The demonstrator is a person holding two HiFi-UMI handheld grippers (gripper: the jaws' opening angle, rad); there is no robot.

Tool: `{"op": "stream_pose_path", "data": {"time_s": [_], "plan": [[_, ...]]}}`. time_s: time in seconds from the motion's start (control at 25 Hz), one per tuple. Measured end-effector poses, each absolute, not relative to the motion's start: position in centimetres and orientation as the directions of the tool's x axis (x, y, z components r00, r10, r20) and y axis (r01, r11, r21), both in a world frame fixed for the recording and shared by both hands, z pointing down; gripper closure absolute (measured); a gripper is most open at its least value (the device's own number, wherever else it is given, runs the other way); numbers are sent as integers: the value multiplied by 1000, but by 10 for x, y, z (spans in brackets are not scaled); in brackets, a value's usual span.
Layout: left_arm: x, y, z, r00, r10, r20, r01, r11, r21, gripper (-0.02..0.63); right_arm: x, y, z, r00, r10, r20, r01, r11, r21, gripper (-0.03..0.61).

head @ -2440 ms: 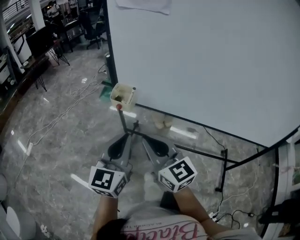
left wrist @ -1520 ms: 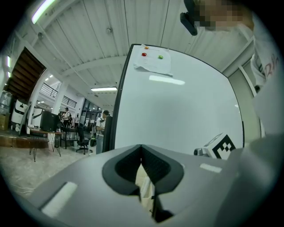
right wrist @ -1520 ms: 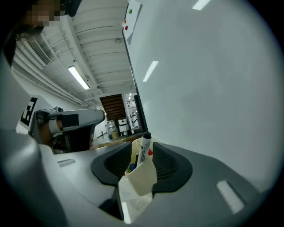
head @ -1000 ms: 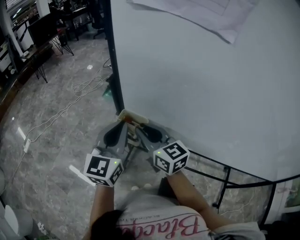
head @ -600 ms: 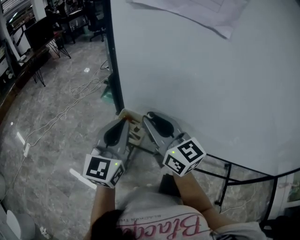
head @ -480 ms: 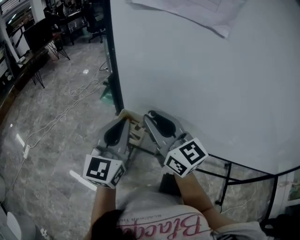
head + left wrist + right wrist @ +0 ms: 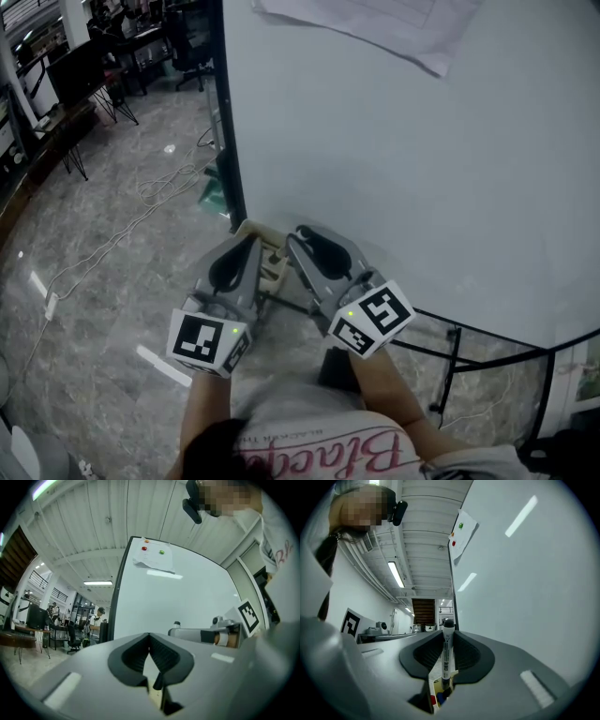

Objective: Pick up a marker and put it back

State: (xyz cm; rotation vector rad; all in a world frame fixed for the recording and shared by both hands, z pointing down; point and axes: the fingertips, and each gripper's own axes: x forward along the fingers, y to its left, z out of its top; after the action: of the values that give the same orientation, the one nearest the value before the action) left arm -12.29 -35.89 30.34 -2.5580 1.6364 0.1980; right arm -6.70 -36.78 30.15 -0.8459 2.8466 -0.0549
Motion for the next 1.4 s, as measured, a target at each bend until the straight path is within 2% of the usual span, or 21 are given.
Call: {"op": "stream_pose_path", "data": {"time_s": [0.28, 0.52, 0.88, 1.16, 1.4], "plan": [[-126, -359, 303, 400, -903, -160, -915, -403, -14, 614, -69, -376, 312, -824, -553, -124, -545, 833, -95, 508], [-131, -363, 306, 387, -909, -154, -921, -390, -15, 614, -83, -398, 361, -816, -578, 10, -574, 807, -138, 506], [-135, -368, 313, 373, -918, -134, -927, -376, -4, 614, -102, -401, 415, -841, -529, 114, -536, 781, -322, 506], [-136, -368, 318, 371, -920, -128, -927, -375, 8, 614, -97, -406, 423, -810, -570, 139, -585, 767, -264, 494], [-133, -368, 317, 381, -915, -136, -922, -386, 13, 614, -86, -407, 415, -781, -605, 153, -624, 765, -158, 453]]}}
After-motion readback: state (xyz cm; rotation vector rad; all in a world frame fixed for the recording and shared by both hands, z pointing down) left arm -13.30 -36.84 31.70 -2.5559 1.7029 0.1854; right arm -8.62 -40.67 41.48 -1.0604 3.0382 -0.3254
